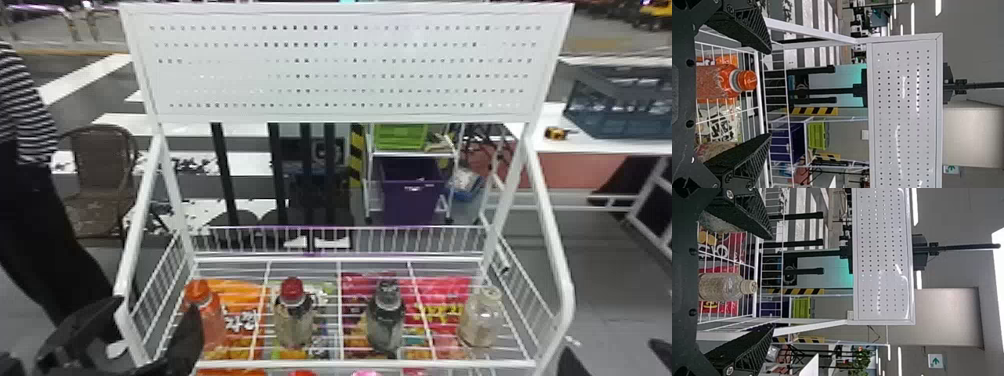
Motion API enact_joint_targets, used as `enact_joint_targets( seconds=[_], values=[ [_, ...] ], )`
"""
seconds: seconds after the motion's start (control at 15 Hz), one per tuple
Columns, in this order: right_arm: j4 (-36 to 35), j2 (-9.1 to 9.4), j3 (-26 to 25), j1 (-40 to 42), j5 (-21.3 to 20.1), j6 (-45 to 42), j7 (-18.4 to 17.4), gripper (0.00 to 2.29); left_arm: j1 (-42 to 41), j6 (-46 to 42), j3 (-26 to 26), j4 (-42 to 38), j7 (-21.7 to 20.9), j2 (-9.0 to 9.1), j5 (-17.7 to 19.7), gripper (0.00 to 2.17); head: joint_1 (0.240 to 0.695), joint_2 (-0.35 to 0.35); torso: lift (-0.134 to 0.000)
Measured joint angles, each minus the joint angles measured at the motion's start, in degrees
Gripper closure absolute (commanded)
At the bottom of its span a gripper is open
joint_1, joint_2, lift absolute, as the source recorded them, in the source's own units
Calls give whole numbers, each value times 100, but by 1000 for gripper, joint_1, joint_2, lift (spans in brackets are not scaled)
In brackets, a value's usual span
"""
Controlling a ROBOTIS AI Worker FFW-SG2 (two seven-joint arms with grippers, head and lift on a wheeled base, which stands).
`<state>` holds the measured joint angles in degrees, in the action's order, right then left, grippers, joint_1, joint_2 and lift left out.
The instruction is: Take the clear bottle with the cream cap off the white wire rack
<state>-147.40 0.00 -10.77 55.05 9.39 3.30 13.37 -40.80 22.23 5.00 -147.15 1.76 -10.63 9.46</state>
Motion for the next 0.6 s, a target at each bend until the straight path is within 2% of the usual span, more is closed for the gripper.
enact_joint_targets(
  seconds=[0.6],
  values=[
    [64,0,-2,-19,1,-41,34,90,11,5,-6,1,8,0,-14,137,499,0,0]
  ],
)
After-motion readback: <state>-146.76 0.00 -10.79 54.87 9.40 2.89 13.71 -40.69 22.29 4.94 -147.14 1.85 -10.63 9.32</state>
